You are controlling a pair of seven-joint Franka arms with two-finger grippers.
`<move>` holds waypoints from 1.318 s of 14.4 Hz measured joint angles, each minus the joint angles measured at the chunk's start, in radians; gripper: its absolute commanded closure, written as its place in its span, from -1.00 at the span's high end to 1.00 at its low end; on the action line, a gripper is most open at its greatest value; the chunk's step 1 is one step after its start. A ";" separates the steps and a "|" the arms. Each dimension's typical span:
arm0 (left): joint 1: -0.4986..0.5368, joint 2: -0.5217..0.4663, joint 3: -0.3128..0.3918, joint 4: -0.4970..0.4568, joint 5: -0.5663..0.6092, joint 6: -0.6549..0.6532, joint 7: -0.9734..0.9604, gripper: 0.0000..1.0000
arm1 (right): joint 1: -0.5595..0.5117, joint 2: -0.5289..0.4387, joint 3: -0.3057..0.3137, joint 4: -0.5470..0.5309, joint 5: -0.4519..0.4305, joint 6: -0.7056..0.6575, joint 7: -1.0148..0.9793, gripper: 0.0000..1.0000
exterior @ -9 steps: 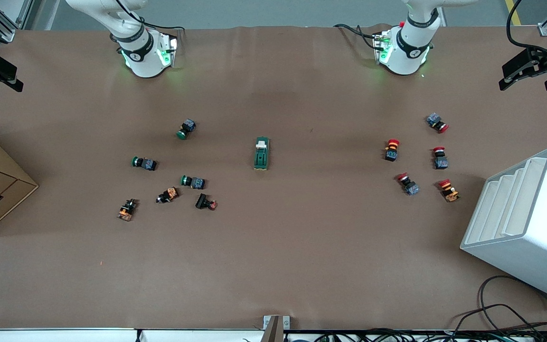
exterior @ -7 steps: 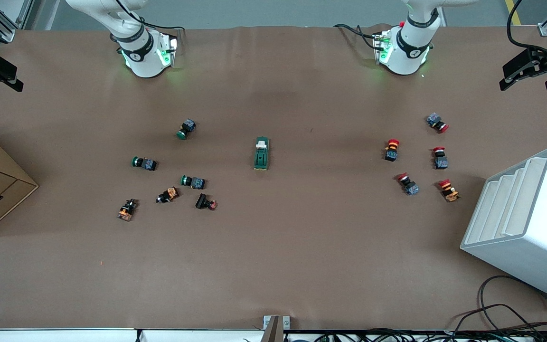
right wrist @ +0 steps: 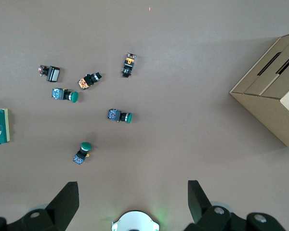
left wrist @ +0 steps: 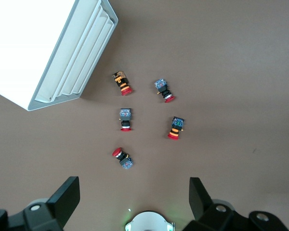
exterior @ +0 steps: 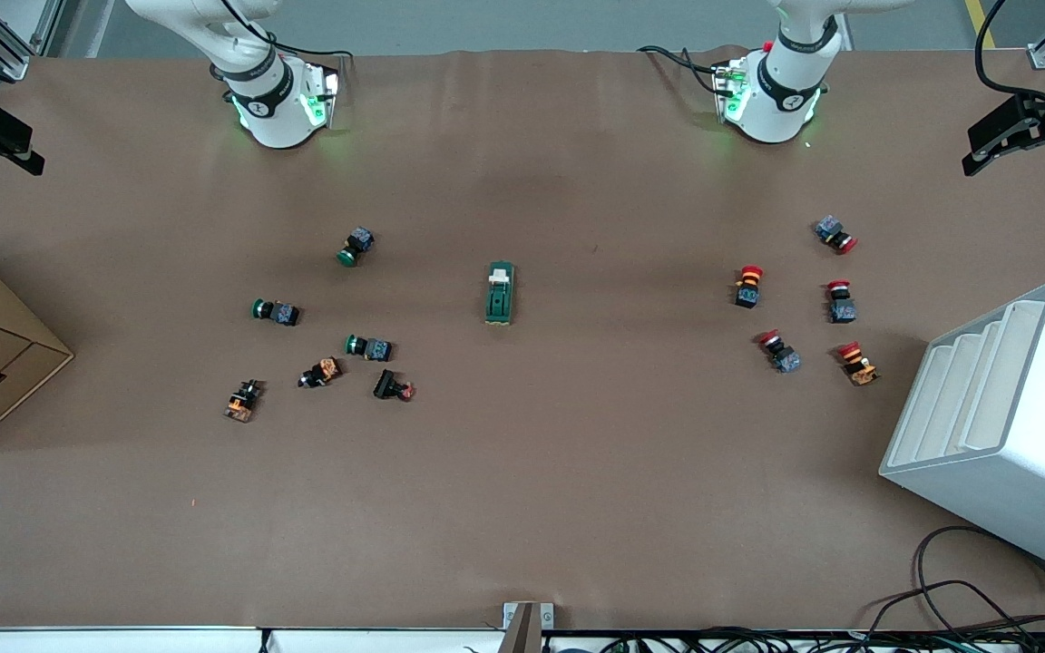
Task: Close load switch with both arms
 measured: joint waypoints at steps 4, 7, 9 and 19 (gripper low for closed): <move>-0.038 0.057 -0.098 -0.037 -0.005 0.058 -0.120 1.00 | 0.000 0.000 0.000 0.000 0.004 0.000 0.033 1.00; -0.059 0.085 -0.281 -0.160 -0.005 0.257 -0.394 1.00 | 0.000 0.000 -0.001 0.001 0.004 0.000 0.034 1.00; -0.067 0.094 -0.396 -0.275 -0.005 0.426 -0.568 1.00 | 0.000 0.000 -0.001 0.002 0.004 0.002 0.035 1.00; -0.186 0.291 -0.669 -0.534 0.359 0.964 -1.303 1.00 | -0.006 0.130 -0.006 0.001 -0.021 0.164 0.039 1.00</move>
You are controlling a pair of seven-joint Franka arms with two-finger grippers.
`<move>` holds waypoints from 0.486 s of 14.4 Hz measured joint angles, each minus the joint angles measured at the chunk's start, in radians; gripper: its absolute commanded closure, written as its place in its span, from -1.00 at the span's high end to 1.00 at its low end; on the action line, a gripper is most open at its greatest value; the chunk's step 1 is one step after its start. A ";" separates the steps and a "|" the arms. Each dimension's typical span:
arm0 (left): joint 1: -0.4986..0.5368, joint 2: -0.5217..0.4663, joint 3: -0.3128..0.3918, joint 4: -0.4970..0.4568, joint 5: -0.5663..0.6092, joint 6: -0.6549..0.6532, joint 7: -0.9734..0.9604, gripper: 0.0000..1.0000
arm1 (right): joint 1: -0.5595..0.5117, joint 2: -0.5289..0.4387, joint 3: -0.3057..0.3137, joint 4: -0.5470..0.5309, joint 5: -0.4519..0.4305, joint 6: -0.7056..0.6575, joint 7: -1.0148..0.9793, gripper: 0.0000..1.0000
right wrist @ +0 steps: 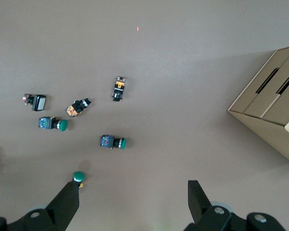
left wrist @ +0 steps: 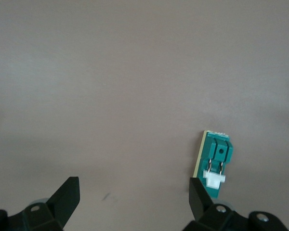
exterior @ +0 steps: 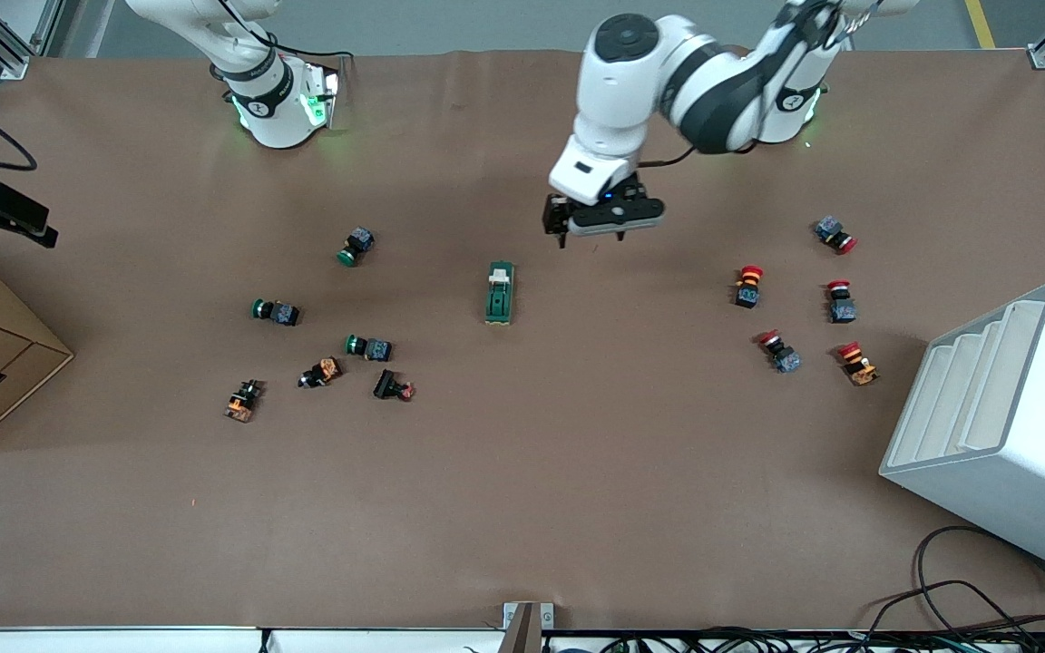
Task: Close load switch with both arms
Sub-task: 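Move the left gripper over the green load switch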
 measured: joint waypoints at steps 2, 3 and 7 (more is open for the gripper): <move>-0.051 0.099 0.000 0.000 0.245 0.039 -0.257 1.00 | -0.002 0.007 -0.001 0.000 -0.022 0.037 0.000 1.00; -0.069 0.145 -0.001 0.001 0.354 0.046 -0.371 0.99 | -0.002 0.009 -0.002 0.000 -0.032 0.042 0.000 1.00; -0.155 0.276 -0.002 0.011 0.686 0.060 -0.666 0.97 | -0.002 0.029 -0.001 -0.001 -0.052 0.044 0.035 1.00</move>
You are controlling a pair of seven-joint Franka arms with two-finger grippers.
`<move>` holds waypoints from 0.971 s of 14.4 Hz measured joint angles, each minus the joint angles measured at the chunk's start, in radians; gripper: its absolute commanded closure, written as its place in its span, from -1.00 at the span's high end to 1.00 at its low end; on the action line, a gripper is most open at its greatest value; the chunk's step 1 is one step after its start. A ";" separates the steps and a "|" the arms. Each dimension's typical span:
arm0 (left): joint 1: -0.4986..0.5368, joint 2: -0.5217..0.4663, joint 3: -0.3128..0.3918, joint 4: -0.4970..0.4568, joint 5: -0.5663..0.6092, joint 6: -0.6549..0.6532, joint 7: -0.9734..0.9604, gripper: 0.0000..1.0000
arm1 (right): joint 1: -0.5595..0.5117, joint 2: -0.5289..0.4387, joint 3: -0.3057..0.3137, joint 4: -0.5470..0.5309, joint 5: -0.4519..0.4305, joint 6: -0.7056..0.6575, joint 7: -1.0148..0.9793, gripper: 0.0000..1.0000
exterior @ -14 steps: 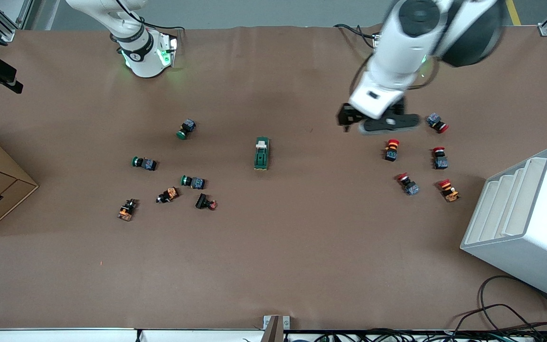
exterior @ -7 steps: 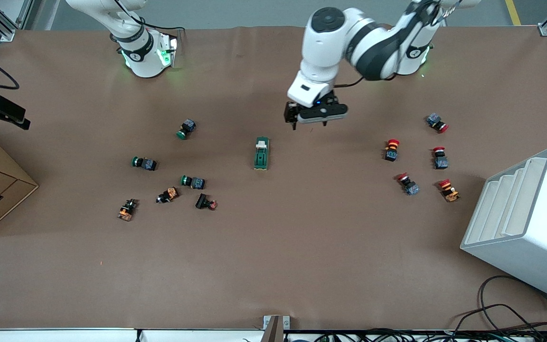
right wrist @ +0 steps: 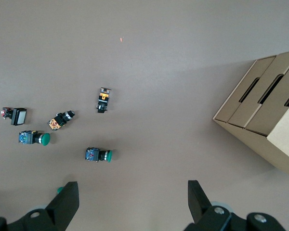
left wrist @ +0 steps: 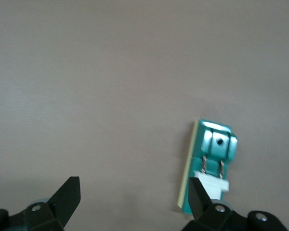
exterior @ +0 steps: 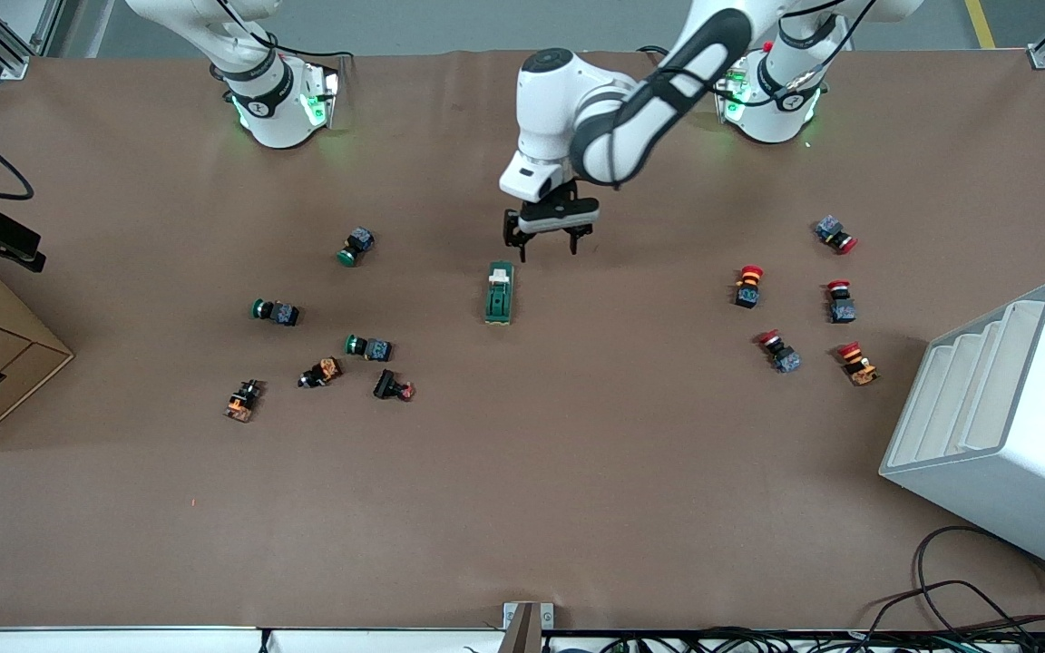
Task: Close load switch with both arms
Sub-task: 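Move the left gripper over the green load switch, then lower the left gripper onto the switch while the right gripper approaches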
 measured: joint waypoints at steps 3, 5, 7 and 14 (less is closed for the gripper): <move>-0.075 0.061 0.001 0.027 0.215 -0.010 -0.193 0.96 | 0.005 0.016 0.009 -0.012 0.013 0.006 0.183 1.00; -0.121 0.111 0.002 0.051 0.329 -0.089 -0.277 0.96 | 0.017 0.035 0.015 -0.022 0.060 0.022 0.308 1.00; -0.172 0.176 0.003 0.086 0.414 -0.192 -0.341 0.96 | 0.040 0.060 0.020 -0.029 0.083 0.048 0.435 1.00; -0.339 0.286 0.122 0.179 0.588 -0.339 -0.392 0.97 | 0.295 0.135 0.032 -0.040 0.097 0.131 1.081 1.00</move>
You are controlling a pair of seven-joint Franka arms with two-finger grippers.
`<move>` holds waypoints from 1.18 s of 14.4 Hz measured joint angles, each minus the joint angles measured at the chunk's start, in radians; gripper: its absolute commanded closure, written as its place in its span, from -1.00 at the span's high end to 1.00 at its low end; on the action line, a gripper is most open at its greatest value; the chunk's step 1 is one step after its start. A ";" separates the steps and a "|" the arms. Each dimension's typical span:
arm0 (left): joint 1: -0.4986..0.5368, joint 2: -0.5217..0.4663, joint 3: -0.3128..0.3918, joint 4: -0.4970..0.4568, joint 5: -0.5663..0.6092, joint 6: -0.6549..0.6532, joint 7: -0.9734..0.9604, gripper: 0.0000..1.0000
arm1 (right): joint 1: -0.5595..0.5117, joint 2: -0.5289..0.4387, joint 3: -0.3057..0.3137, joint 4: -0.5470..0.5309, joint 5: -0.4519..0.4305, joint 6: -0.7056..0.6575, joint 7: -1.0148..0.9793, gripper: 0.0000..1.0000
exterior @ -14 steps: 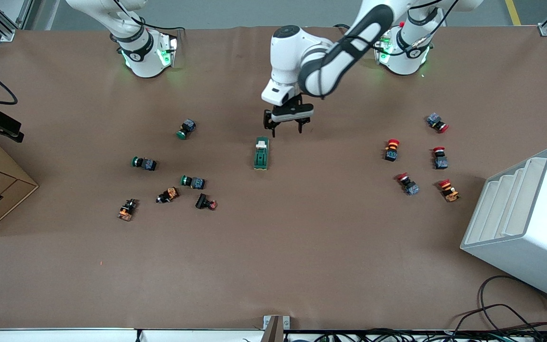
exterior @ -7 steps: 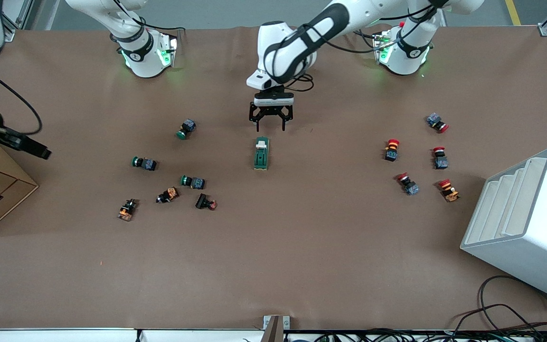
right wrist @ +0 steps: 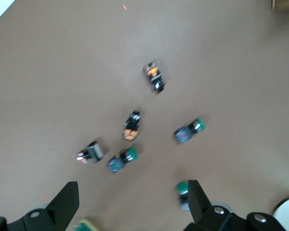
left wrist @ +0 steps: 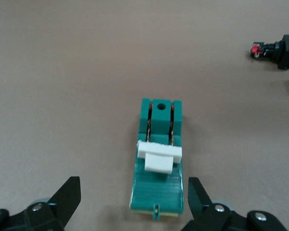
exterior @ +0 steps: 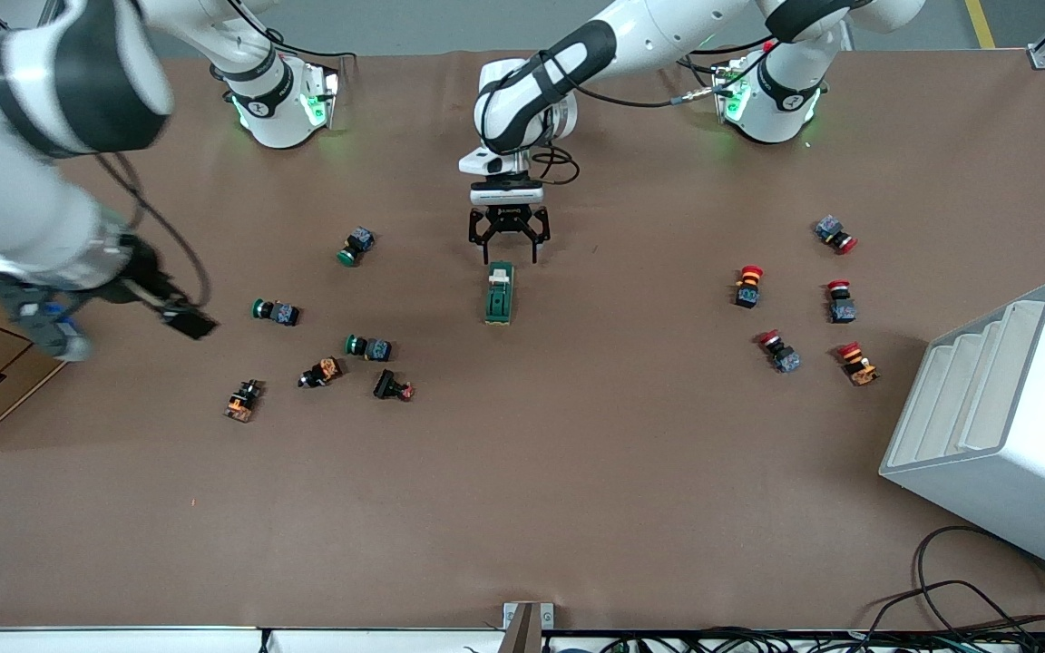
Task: Close load switch with both arms
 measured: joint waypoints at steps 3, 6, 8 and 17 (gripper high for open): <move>-0.040 0.016 0.033 0.029 0.024 -0.008 -0.001 0.97 | 0.119 0.025 0.002 -0.049 0.025 0.102 0.278 1.00; -0.055 0.027 0.035 0.032 0.088 -0.042 -0.002 0.97 | 0.191 0.030 0.001 -0.128 0.048 0.215 0.476 1.00; -0.057 0.043 0.036 0.033 0.138 -0.070 -0.024 0.97 | 0.250 0.030 0.002 -0.202 0.050 0.327 0.627 1.00; -0.075 0.138 0.037 0.033 0.283 -0.191 -0.134 0.97 | 0.468 0.107 0.001 -0.419 0.050 0.705 1.034 1.00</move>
